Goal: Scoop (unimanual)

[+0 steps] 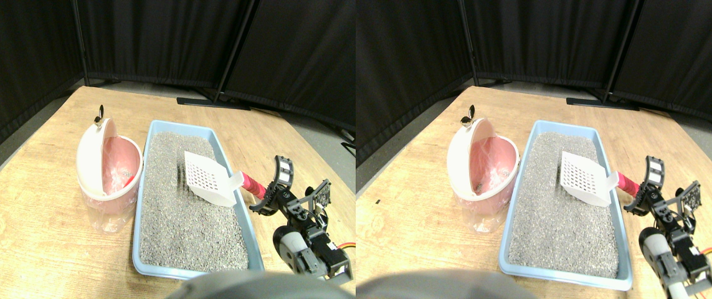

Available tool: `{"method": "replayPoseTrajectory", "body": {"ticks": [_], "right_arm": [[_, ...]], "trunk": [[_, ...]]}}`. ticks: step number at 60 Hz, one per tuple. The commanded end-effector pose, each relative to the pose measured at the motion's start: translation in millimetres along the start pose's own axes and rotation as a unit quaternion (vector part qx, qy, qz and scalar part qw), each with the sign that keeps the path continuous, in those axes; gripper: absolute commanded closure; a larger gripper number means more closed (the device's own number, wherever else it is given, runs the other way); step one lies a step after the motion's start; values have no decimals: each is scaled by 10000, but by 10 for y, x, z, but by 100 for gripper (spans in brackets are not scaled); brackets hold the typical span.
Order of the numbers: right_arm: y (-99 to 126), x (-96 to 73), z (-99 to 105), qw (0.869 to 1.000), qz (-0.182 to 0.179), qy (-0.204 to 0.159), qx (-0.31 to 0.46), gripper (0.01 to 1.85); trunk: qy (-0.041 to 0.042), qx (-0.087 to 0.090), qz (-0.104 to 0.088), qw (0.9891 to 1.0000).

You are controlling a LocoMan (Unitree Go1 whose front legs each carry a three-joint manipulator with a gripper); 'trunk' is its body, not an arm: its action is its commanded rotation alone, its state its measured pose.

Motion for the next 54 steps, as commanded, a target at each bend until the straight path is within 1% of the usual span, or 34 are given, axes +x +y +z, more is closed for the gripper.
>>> {"method": "replayPoseTrajectory", "body": {"ticks": [1, 2, 3, 4, 5, 6, 8, 9, 10, 11, 13, 14, 16, 17, 18, 19, 20, 23, 24, 25, 27, 29, 32, 36, 37, 41, 43, 46, 54], "right_arm": [[78, -66, 123, 9969, 343, -714, -43, 109], [78, -66, 123, 9969, 343, -714, -43, 109], [73, -91, 124, 9940, 462, -978, -159, 123], [69, -106, 125, 9932, 478, -1045, -166, 129], [69, -106, 125, 9932, 478, -1045, -166, 129], [62, -125, 127, 9917, 554, -1155, -132, 140], [62, -125, 127, 9917, 554, -1155, -132, 140], [51, -162, 127, 9876, 667, -1412, -180, 156], [51, -162, 127, 9876, 667, -1412, -180, 156], [46, -171, 128, 9857, 740, -1498, -231, 164], [44, -175, 129, 9847, 769, -1540, -265, 167], [39, -211, 130, 9828, 727, -1663, -354, 180], [37, -234, 134, 9817, 692, -1712, -460, 181], [32, -240, 133, 9794, 806, -1783, -492, 181], [26, -252, 132, 9772, 857, -1867, -544, 181], [26, -252, 132, 9772, 857, -1867, -544, 181], [16, -286, 131, 9736, 887, -2010, -619, 181], [15, -297, 132, 9731, 876, -2033, -630, 181], [9, -326, 131, 9742, 851, -2010, -580, 181], [5, -344, 134, 9736, 869, -2027, -588, 181], [2, -375, 135, 9731, 875, -2050, -585, 181], [-5, -409, 136, 9719, 920, -2085, -590, 181], [9, -449, 143, 9730, 791, -2054, -693, 181], [3, -499, 137, 9722, 819, -2071, -717, 181], [5, -517, 134, 9731, 756, -2035, -770, 181], [11, -569, 130, 9739, 764, -1977, -813, 181], [13, -587, 128, 9748, 708, -1925, -883, 181], [19, -598, 116, 9744, 771, -1930, -862, 181], [59, -615, 81, 9737, 748, -1949, -913, 181]], "trunk": [[-105, -59, -98, 9999], [-99, -55, -111, 9999], [-97, -45, -123, 9999], [-97, -34, -140, 9998], [-97, -34, -140, 9998], [-93, -26, -156, 9998], [-93, -26, -156, 9998], [-92, -13, -192, 9998], [-92, -13, -192, 9998], [-92, -13, -192, 9998], [-93, -4, -220, 9997], [-93, -4, -220, 9997], [-84, 9, -245, 9997], [-84, 9, -245, 9997], [-84, 9, -245, 9997], [-84, 9, -245, 9997], [-85, 30, -292, 9995], [-85, 30, -292, 9995], [-85, 30, -292, 9995], [-81, 49, -344, 9994], [-81, 49, -344, 9994], [-74, 58, -383, 9992], [-72, 63, -400, 9992], [-64, 80, -428, 9990], [-60, 79, -437, 9990], [-58, 91, -467, 9989], [-48, 89, -476, 9988], [-39, 96, -497, 9987], [-40, 95, -522, 9986]]}}
